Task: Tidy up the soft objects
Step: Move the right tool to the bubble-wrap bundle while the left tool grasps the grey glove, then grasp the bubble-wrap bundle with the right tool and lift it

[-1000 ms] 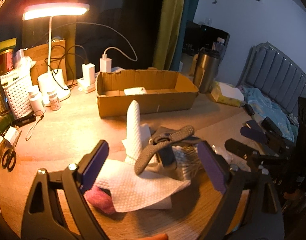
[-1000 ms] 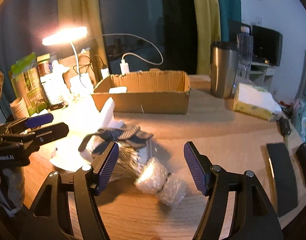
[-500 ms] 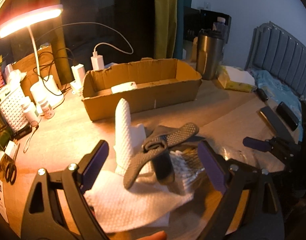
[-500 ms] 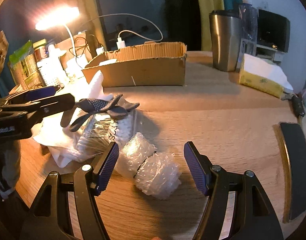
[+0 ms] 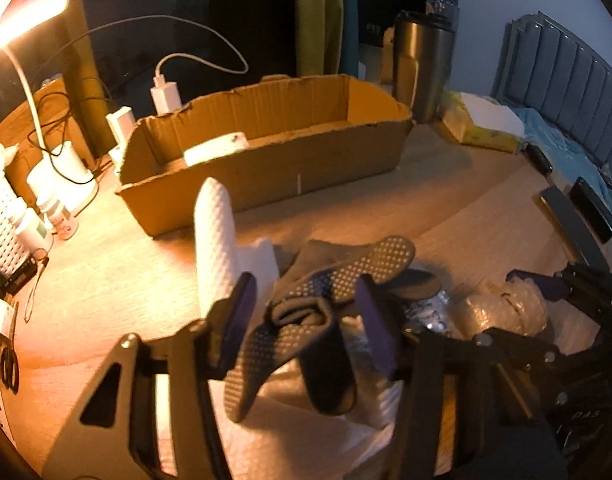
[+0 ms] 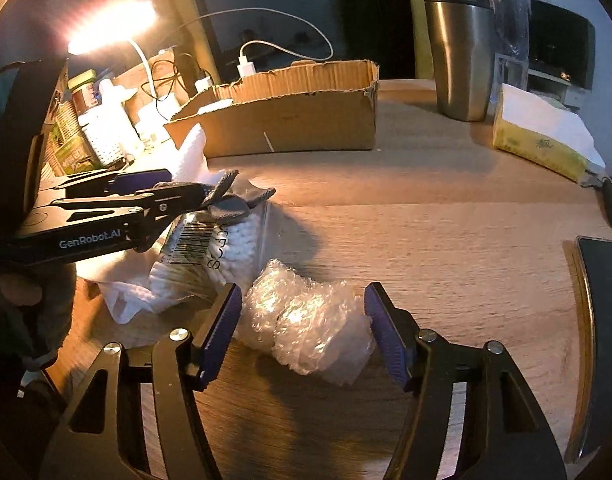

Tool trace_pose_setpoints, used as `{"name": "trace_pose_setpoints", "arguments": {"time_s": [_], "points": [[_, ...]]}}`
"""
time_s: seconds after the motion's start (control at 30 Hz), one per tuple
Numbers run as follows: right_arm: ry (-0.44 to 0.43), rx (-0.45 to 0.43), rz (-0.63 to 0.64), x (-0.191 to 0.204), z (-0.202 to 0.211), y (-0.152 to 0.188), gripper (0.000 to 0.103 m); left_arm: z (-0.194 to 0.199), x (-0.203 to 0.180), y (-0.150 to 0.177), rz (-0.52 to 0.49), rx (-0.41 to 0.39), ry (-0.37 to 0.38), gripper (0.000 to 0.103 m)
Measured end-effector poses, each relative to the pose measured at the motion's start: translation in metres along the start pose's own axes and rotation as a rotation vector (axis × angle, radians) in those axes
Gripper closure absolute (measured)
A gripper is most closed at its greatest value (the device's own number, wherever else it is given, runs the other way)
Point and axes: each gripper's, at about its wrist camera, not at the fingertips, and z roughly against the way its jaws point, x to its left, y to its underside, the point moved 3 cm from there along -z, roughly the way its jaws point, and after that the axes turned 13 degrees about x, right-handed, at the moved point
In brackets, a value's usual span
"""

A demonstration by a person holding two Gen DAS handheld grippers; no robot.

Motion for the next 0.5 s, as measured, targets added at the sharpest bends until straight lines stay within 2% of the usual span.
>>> {"name": "trace_pose_setpoints", "arguments": {"time_s": [0.23, 0.5], "points": [[-0.026, -0.005, -0.005, -0.002, 0.001, 0.000, 0.045, -0.006, -0.005, -0.002, -0.008, 0.024, 0.027, 0.073], [-0.007, -0.030, -0.045, -0.014, 0.012, 0.004, 0.047, 0.010, -0.004, -0.003, -0.005, -0.001, 0.078, 0.077]]}}
